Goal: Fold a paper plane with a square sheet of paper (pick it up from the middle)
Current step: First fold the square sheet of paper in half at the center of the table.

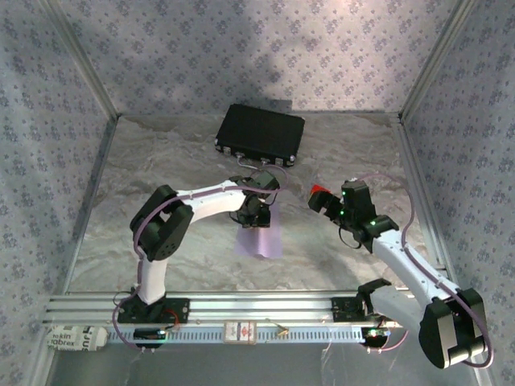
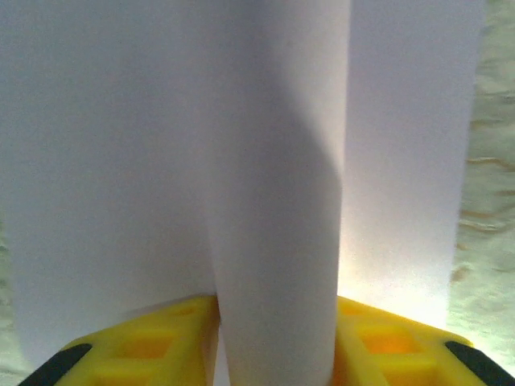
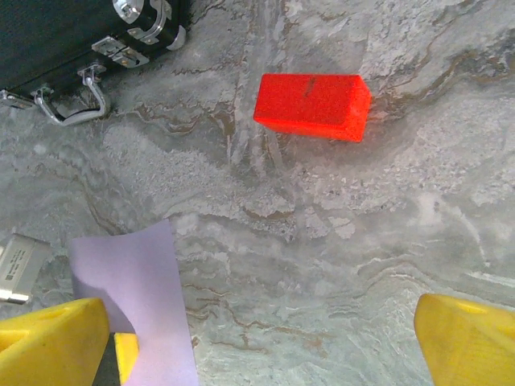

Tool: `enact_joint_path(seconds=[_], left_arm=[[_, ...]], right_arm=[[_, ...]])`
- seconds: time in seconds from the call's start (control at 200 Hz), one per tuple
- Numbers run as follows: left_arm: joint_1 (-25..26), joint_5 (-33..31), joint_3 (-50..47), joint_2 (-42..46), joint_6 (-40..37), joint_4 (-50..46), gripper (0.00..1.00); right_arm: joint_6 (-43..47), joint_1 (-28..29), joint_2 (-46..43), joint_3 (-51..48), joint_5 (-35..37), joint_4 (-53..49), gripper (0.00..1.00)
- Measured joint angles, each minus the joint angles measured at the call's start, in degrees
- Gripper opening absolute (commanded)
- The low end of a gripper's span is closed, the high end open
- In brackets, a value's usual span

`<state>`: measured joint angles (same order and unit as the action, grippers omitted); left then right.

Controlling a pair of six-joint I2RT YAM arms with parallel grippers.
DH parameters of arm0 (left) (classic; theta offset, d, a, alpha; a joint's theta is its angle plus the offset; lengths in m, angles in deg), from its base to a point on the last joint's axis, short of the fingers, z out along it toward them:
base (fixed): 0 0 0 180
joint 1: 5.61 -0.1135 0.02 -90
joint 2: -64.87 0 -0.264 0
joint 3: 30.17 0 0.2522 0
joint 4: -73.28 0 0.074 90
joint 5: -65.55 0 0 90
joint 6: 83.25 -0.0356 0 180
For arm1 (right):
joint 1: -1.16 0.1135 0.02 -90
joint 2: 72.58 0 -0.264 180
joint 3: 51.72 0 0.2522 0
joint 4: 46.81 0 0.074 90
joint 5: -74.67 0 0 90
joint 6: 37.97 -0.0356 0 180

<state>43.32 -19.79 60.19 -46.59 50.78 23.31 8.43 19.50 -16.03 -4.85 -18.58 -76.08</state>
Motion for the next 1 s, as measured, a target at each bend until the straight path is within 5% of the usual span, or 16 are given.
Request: enact_joint_path(seconds=[0.525, 0.78, 0.999], left_arm=[[-5.49, 27.58, -15.74, 8.31, 10.86, 37.22, 0.35], [-7.78, 32.22, -22.62, 8.33, 20.28, 53.18, 0.34], [-7.78, 32.17, -23.08, 8.28, 21.18, 53.51, 0.34]], right_arm=[[-4.22, -0.11, -8.26, -3.17, 5.99, 2.27, 0.96], [-4.2, -0.11, -8.37, -3.32, 6.49, 3.72, 0.97], [-2.14, -0.11, -8.37, -3.72, 4.37, 5.27, 0.98]])
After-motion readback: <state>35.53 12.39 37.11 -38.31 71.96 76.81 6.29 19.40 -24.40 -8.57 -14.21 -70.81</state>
